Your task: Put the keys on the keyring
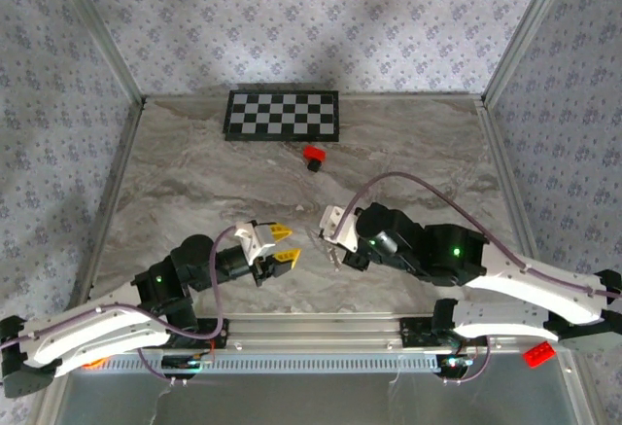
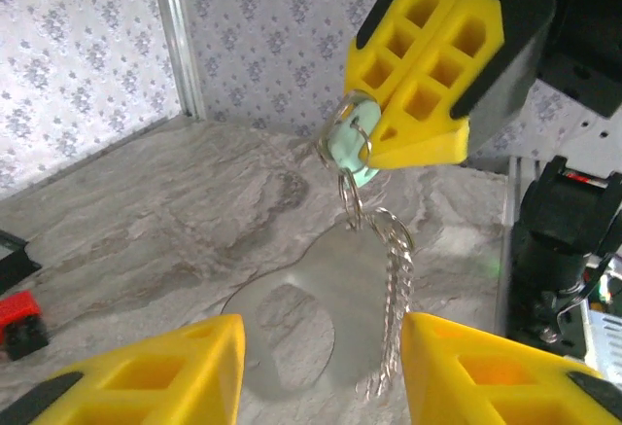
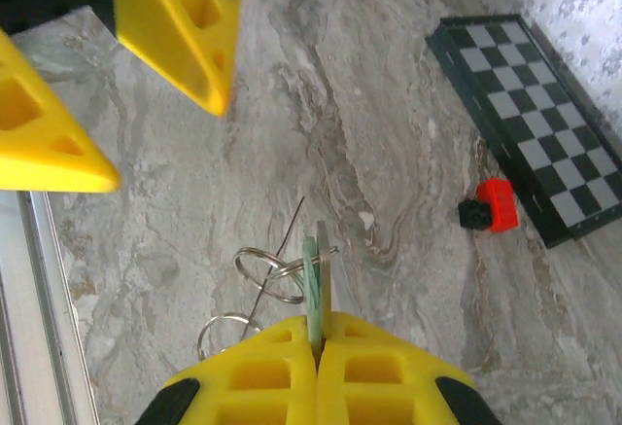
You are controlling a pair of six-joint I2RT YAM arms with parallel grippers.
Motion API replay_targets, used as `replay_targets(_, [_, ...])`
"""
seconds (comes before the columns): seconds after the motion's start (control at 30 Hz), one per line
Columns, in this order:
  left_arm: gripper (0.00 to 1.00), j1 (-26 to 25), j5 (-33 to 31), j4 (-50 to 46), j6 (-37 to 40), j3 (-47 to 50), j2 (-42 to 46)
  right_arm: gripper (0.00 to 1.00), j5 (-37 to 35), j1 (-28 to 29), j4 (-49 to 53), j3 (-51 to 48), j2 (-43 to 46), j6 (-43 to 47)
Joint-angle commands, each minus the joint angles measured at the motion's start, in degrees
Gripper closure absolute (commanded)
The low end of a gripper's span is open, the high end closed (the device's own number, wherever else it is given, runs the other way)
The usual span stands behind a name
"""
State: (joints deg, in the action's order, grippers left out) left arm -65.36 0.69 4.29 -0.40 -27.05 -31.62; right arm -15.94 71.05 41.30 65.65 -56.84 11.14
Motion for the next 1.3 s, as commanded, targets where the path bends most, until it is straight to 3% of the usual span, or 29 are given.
replay_targets(0.0, [0.5, 0.0, -2.8, 2.3, -0.8, 0.5, 2.2, 1.0, 2.0, -2.5, 3.8, 3.6, -1.0, -2.5])
replay_targets(0.4, [0.26, 0.0, -4.5, -3.0, -2.3, 1.1, 7.0, 1.0, 6.2, -9.8, 10.5, 8.8, -8.8, -4.3])
replay_targets(0.47, [0.05, 0.0, -4.9, -4.0, -2.7, 0.9, 7.4, 1.0, 7.2, -11.0, 10.6, 9.1, -9.7, -4.5])
replay_targets(0.5, [0.01, 0.0, -5.0, -4.6, -2.8, 0.8, 7.4, 1.0, 7.4, -11.6, 10.6, 9.3, -10.3, -4.6])
replay_targets(1.27, [0.01, 0.0, -13.6, -10.0, -2.7, -1.9, 3.1, 1.0, 11.0, -24.8, 9.1, 18.7, -26.9, -5.2])
